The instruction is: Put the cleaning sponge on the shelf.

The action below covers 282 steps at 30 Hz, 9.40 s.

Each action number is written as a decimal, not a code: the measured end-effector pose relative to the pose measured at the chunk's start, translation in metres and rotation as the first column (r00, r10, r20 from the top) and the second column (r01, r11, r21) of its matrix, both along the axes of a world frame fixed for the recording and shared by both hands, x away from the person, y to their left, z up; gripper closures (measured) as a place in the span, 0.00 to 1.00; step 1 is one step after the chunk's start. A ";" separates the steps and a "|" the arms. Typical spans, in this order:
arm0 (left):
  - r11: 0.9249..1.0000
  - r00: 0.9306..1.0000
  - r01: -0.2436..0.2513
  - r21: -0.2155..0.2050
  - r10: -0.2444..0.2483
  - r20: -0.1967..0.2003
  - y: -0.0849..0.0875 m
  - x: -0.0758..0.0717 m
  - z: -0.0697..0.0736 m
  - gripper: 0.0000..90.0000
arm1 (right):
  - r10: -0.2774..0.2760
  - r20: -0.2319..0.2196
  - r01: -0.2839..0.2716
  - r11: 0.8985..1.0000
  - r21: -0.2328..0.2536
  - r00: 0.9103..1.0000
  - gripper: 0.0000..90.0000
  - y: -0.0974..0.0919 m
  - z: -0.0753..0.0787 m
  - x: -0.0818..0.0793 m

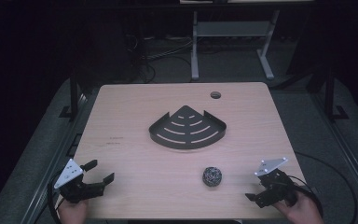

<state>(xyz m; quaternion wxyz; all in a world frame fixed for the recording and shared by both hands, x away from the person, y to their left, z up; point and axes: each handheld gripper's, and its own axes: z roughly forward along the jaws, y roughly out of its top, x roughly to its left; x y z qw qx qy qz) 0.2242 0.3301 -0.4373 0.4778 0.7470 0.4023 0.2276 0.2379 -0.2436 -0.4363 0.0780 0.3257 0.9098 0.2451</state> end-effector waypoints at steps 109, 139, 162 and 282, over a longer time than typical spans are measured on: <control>1.000 1.000 -0.015 -0.010 0.015 0.016 0.003 -0.004 0.001 0.15 | 0.270 -0.115 -0.286 0.944 -0.162 0.956 0.37 0.133 -0.001 0.062; 1.000 1.000 -0.013 -0.008 0.013 0.016 0.002 -0.004 0.002 0.15 | 0.297 -0.087 -0.305 0.947 -0.101 0.951 0.37 0.138 0.043 0.090; 1.000 1.000 -0.003 0.000 0.003 0.013 -0.003 -0.002 0.002 0.15 | 0.302 -0.068 -0.308 0.947 -0.092 0.951 0.37 0.146 0.069 0.121; 1.000 1.000 0.005 -0.008 -0.005 0.020 -0.001 -0.002 0.003 0.15 | 0.144 -0.193 -0.169 0.979 -0.118 0.970 0.36 0.198 0.014 0.244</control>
